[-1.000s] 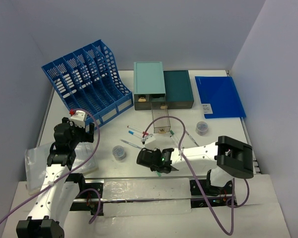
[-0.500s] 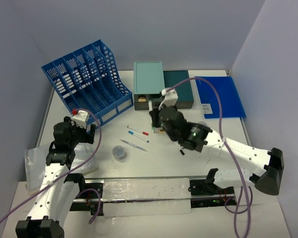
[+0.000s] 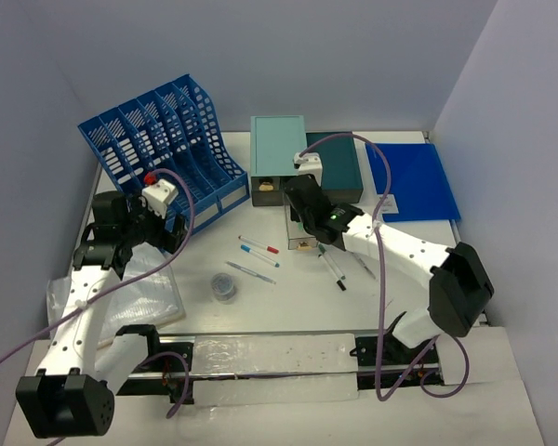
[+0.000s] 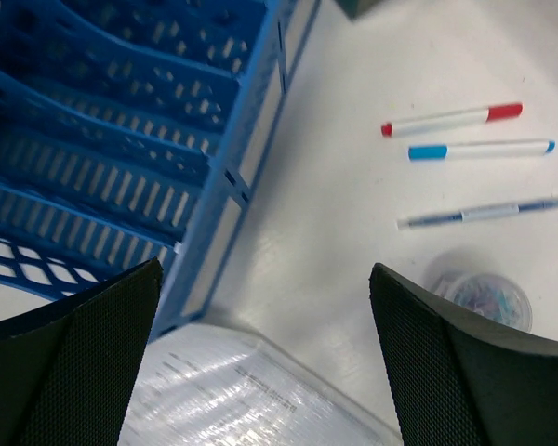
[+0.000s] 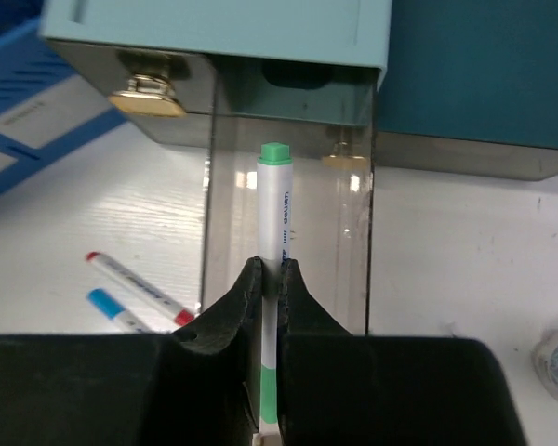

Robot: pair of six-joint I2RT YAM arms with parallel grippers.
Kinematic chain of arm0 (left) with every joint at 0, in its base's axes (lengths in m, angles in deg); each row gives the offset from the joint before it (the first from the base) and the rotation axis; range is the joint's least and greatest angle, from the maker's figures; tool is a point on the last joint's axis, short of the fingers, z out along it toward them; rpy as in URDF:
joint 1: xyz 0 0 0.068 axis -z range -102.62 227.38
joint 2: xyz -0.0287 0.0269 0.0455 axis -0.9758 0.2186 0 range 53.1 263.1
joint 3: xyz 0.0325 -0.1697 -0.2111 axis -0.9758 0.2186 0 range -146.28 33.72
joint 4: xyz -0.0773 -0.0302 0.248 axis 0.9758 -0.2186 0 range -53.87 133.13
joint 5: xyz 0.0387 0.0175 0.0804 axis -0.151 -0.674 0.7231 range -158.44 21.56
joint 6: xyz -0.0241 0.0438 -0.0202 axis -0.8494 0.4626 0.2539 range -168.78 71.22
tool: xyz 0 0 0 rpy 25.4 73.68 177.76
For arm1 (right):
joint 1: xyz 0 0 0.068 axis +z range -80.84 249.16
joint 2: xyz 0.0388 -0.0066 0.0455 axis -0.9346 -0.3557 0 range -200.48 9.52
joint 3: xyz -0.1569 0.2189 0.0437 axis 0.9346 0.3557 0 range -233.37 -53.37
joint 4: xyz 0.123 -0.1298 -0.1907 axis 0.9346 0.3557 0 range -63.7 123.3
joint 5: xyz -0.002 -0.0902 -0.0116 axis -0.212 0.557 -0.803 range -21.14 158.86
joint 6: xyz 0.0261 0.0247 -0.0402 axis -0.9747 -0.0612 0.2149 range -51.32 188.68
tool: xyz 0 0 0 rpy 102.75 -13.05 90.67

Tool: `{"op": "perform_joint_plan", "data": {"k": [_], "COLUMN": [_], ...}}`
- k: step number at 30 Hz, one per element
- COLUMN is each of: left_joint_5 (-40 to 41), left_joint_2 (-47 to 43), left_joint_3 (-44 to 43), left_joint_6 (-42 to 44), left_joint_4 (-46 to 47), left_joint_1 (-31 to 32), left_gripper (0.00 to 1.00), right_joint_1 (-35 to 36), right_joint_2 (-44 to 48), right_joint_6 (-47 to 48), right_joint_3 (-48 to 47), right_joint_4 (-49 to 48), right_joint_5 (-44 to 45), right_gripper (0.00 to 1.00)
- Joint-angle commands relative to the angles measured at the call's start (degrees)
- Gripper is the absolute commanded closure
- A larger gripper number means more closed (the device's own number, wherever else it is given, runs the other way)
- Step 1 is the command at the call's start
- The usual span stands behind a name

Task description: Organize the desk

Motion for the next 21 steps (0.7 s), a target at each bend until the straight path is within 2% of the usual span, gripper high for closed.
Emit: {"op": "perform_joint_plan", "data": {"k": [1,4,6,7,10,14,18,21], "left_joint_5": [-0.66,-0.43,-0.5,-0.52,0.5,2.68,2.15,2.19], "left_joint_2": [-1.4,-3.01,-4.64,-5.03,-6.34,-8.44,-10.73,-11.23], "left_joint_3": [0.64,1.38,1.63,1.57,1.59,1.9,3.77,4.37], "left_joint_6": [0.46,0.64,0.81,0.98,1.26,1.21,1.19,0.49], "left_joint_4": [-2.36,-1.9,-2.13,-2.45,-3.2,-3.98,-3.01,-2.32], "left_joint_1": [-0.05,-0.05,-0.05,-0.05,-0.05,-0.05,-0.05,-0.05], "left_gripper": [0.01,0.01,0.01,0.01,0.01,0.01,0.01,0.01], "right_joint_1": [-0.51,-0.52,-0.44,-0.51,-0.52,-0.52,-0.69,-0.76], "right_joint_2": [-0.86,-0.98,0.22,1.1,5.81,16.06,24.52,28.75], "right_joint_6": [2.45,2.95,3.06,2.9,1.65,-1.97,-7.45,-13.01], "right_joint_3": [-2.41,-3.6,-4.53,-4.41,-1.73,4.27,14.74,23.47], "right_joint_4": [-0.42,0.87,2.53,3.43,5.72,10.6,14.8,13.82], "right_joint_5": [-0.91,-1.33,-0.83,-0.58,0.97,-0.73,-7.04,-8.85], "right_gripper": [0.85,0.63,0.41,0.38,0.34,0.34,0.35,0.35]}}
